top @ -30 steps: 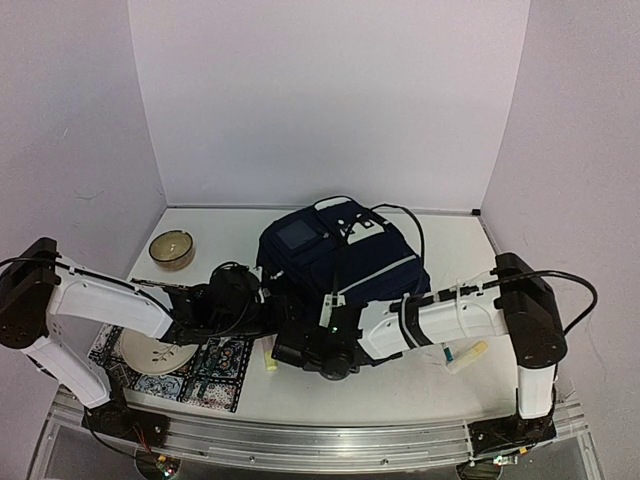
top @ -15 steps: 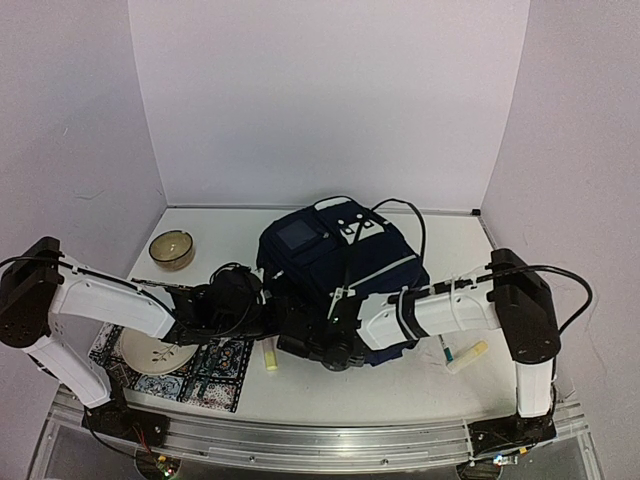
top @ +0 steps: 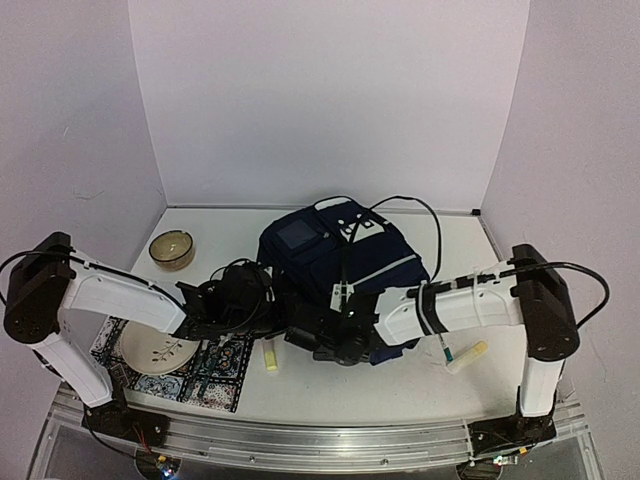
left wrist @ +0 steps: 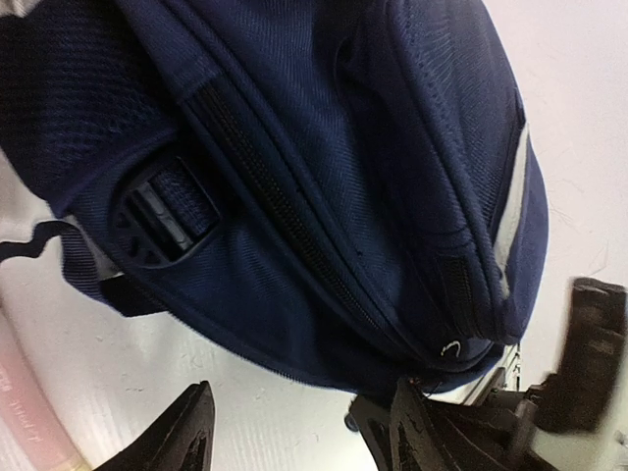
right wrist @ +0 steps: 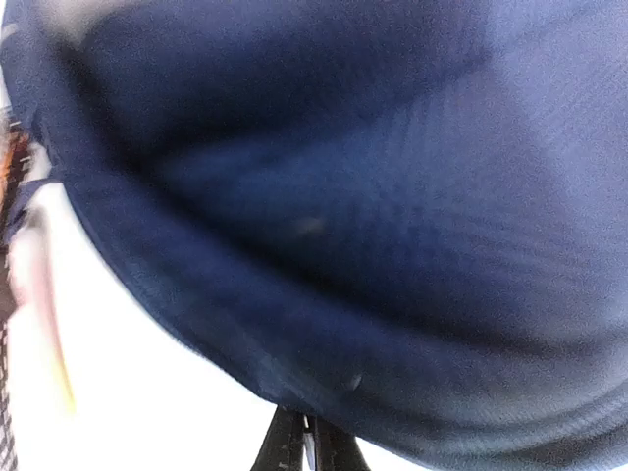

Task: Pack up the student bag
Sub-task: Hold the largest pocket of the student bag, then zip the student bag into the largest pocket of the bag.

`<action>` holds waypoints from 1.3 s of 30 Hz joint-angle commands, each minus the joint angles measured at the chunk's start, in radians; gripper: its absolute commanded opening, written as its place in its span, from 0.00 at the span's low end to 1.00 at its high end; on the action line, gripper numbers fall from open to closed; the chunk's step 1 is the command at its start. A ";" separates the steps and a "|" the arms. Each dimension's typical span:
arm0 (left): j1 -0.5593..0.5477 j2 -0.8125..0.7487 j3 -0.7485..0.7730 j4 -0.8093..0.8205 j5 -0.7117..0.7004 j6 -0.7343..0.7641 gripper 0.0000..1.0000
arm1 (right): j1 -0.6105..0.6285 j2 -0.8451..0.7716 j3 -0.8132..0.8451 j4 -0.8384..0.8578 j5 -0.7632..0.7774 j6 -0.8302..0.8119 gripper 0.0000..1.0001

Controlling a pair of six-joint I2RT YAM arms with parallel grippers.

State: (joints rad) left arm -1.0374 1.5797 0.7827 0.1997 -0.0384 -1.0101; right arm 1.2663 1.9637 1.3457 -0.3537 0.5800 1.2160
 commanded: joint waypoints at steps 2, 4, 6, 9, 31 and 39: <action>0.001 0.072 0.079 0.005 0.034 -0.075 0.63 | -0.007 -0.132 -0.033 0.015 -0.010 -0.134 0.00; 0.002 0.086 0.084 0.008 0.032 -0.102 0.63 | -0.007 -0.152 -0.038 0.026 -0.019 -0.172 0.00; 0.002 0.098 0.080 0.014 0.028 -0.141 0.63 | -0.007 -0.166 -0.043 0.041 -0.032 -0.211 0.00; 0.002 0.118 0.076 0.046 0.034 -0.185 0.63 | -0.007 -0.170 -0.046 0.060 -0.049 -0.244 0.00; 0.055 0.158 0.135 0.117 0.048 -0.131 0.00 | -0.017 -0.269 -0.129 0.087 -0.096 -0.369 0.00; 0.171 0.094 0.166 -0.056 0.010 0.021 0.00 | -0.046 -0.350 -0.198 0.030 -0.116 -0.395 0.00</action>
State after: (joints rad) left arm -0.9599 1.7356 0.9024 0.2653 0.1045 -1.1242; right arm 1.2290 1.7008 1.1736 -0.2028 0.4444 0.8488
